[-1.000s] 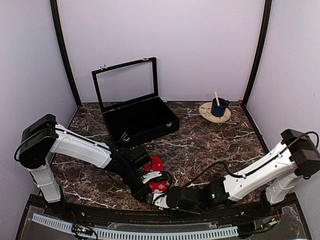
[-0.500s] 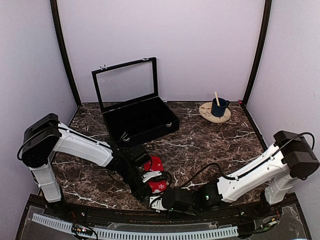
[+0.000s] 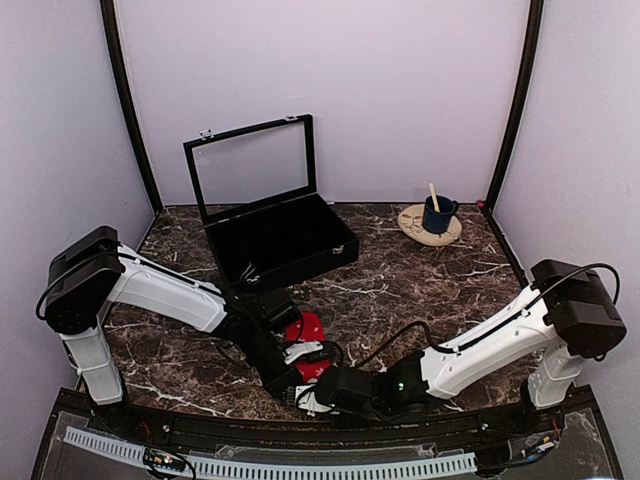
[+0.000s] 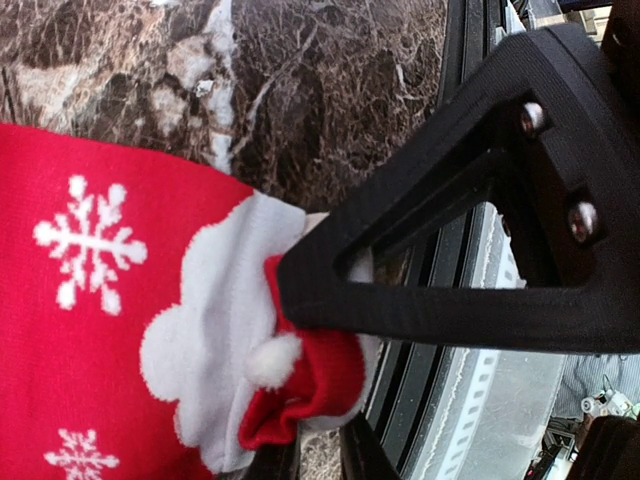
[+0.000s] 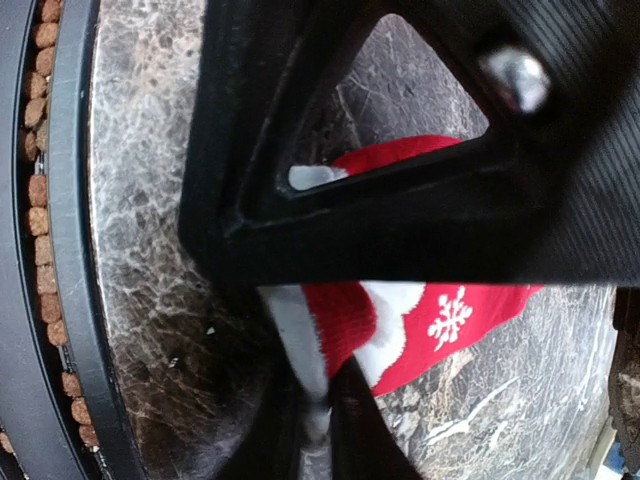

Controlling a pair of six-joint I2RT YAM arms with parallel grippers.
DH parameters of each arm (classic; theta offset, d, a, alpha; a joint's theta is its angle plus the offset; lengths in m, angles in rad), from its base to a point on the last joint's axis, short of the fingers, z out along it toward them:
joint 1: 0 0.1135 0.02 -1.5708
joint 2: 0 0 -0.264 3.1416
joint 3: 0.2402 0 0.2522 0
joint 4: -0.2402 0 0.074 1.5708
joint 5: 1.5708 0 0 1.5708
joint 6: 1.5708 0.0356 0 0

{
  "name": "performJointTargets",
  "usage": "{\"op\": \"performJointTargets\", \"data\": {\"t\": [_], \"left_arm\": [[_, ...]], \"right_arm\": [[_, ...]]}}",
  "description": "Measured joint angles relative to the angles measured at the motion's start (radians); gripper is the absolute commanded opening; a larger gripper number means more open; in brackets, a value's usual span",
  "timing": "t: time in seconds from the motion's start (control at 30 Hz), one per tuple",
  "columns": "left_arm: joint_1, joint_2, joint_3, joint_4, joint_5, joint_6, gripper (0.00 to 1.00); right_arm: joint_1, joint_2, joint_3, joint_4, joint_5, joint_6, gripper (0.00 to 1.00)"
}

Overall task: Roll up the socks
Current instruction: Roll the sock at the center of the board.

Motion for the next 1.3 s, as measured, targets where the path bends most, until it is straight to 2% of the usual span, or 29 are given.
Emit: {"op": "performJointTargets", "data": {"t": [0.07, 0.27, 0.6, 0.83, 1.3], "left_arm": [[0.002, 0.000, 0.000, -0.001, 0.000, 0.001, 0.18], [0.007, -0.007, 0.000, -0.003, -0.015, -0.003, 0.21], [0.023, -0.127, -0.093, 0.023, -0.167, -0.062, 0.27], [0.028, -0.205, -0.142, 0.056, -0.257, -0.113, 0.28], [0.033, -0.357, -0.262, 0.198, -0.356, -0.187, 0.30]], "right_arm": [[-0.004, 0.001, 0.008, -0.011, -0.007, 0.002, 0.00], [-0.014, 0.002, 0.033, -0.057, -0.038, 0.019, 0.00], [-0.066, 0.008, 0.113, -0.181, -0.176, 0.072, 0.00], [-0.139, 0.023, 0.177, -0.283, -0.363, 0.130, 0.00], [-0.322, 0.046, 0.207, -0.369, -0.764, 0.241, 0.00]]}}
